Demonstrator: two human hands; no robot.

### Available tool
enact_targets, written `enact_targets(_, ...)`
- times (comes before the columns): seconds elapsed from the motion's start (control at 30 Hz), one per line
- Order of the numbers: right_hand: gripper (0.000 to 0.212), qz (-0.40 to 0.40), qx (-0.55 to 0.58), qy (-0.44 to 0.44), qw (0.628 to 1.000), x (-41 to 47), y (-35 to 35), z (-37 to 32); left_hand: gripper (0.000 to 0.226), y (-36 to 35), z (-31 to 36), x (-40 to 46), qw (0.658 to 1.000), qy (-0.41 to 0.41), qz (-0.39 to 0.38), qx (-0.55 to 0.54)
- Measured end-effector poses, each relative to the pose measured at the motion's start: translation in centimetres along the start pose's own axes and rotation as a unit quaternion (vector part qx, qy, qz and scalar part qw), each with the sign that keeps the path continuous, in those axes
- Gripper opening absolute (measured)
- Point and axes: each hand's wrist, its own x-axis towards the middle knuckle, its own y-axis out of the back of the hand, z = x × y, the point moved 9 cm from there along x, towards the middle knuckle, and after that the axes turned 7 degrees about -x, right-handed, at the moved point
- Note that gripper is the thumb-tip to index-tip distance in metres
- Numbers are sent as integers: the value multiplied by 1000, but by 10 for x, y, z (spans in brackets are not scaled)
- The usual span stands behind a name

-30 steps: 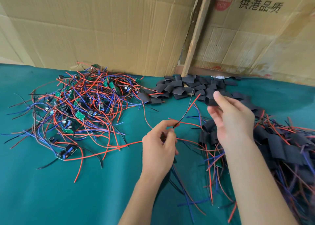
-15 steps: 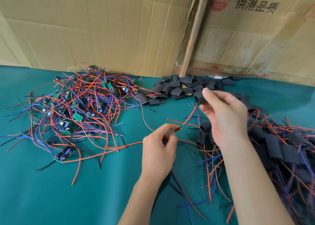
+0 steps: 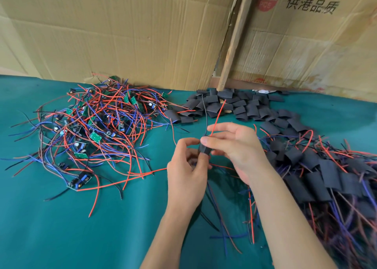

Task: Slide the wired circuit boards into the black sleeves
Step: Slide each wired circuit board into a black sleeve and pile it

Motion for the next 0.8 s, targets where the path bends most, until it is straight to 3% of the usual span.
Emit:
enact_targets(0.17, 21, 56, -9, 30, 998, 0, 20, -5, 34, -1, -6, 0, 996, 47, -6, -75)
enact_targets(0.37, 18, 89, 86, 19, 992, 1, 35, -4, 15, 2, -9, 1, 988, 69, 5, -141)
enact_targets(0.6, 21, 28, 14, -4, 999, 1, 16, 0, 13, 2, -9, 1, 990, 65, 3, -126)
enact_targets(0.8, 17, -41, 37, -10, 998, -4, 4, -1, 8, 8, -8, 1, 986, 66, 40, -145)
